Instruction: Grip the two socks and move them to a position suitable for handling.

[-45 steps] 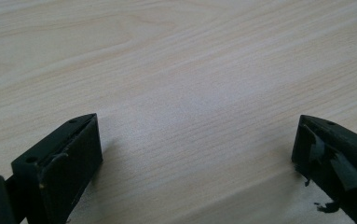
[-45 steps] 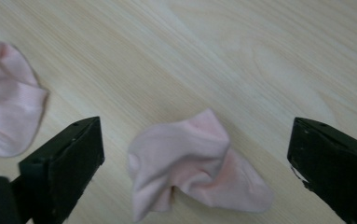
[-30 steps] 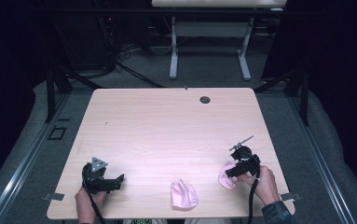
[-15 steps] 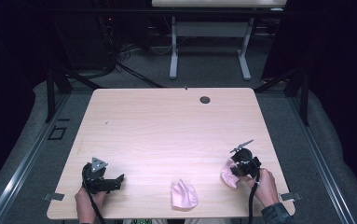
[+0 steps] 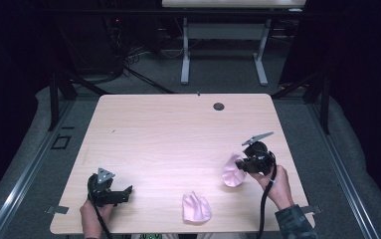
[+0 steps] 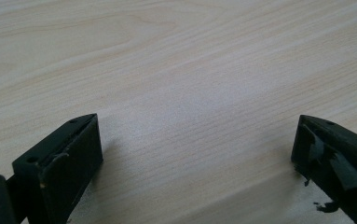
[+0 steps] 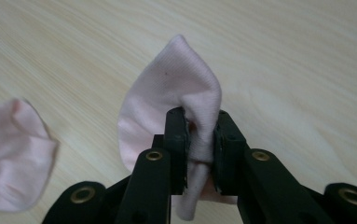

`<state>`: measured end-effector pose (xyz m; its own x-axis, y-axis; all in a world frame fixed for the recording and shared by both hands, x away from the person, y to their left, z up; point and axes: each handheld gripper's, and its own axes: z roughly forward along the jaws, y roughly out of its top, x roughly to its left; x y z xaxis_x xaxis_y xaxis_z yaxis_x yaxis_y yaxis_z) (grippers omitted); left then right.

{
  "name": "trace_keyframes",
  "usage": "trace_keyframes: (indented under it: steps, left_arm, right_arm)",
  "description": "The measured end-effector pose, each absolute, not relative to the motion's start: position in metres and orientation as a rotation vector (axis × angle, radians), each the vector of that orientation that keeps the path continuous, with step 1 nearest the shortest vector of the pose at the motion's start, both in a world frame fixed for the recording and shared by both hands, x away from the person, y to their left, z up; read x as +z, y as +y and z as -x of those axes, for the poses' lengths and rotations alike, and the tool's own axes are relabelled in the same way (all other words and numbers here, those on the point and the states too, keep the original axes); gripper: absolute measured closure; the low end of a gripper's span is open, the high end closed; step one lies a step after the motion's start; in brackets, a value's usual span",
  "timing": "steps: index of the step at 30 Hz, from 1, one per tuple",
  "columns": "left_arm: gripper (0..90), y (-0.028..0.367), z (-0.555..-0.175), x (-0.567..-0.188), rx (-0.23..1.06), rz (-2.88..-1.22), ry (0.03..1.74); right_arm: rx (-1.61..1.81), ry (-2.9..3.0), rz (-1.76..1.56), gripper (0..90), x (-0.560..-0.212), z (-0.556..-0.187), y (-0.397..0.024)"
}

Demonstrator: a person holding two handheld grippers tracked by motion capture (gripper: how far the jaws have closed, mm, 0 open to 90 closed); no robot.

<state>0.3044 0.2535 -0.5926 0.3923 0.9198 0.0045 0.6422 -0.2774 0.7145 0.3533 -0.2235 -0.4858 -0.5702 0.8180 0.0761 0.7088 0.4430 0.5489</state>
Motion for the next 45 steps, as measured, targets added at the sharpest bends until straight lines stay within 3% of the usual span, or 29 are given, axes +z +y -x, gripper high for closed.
trace_keyframes:
  steps: [6,13,22,28,30,33,37,40,45]
  left_arm:
    - [1.6,0.253,-0.304,-0.593,0.566,-2.020,1.332]
    - [1.7,0.253,-0.304,-0.593,0.565,-2.020,1.331]
    - [1.8,0.253,-0.304,-0.593,0.567,-2.019,1.334]
    - [1.8,0.253,-0.304,-0.593,0.567,-2.018,1.334]
    - [2.0,0.253,-0.304,-0.593,0.567,-2.018,1.334]
    - [2.0,0.254,-0.304,-0.593,0.567,-2.018,1.334]
    - [2.1,0.254,-0.304,-0.592,0.568,-2.019,1.334]
    - [2.1,0.253,-0.304,-0.593,0.569,-2.018,1.333]
    - [2.1,0.253,-0.304,-0.592,0.569,-2.019,1.332]
  right_arm:
    - [0.894,2.508,-1.224,77.8,-0.474,-0.368,-0.181]
    - [0.876,2.609,-1.204,77.0,-0.495,-0.391,-0.128]
    - [0.768,2.632,-1.292,75.0,-0.532,-0.419,-0.102]
    - [0.691,2.661,-1.284,70.6,-0.551,-0.419,-0.092]
    - [0.733,2.644,-1.315,65.0,-0.554,-0.417,-0.092]
    - [0.704,2.612,-1.319,40.8,-0.549,-0.415,-0.095]
    - [0.777,2.577,-1.308,23.7,-0.535,-0.406,-0.104]
    - [0.820,2.566,-1.282,17.6,-0.524,-0.393,-0.113]
    - [0.904,2.547,-1.273,17.6,-0.515,-0.365,-0.136]
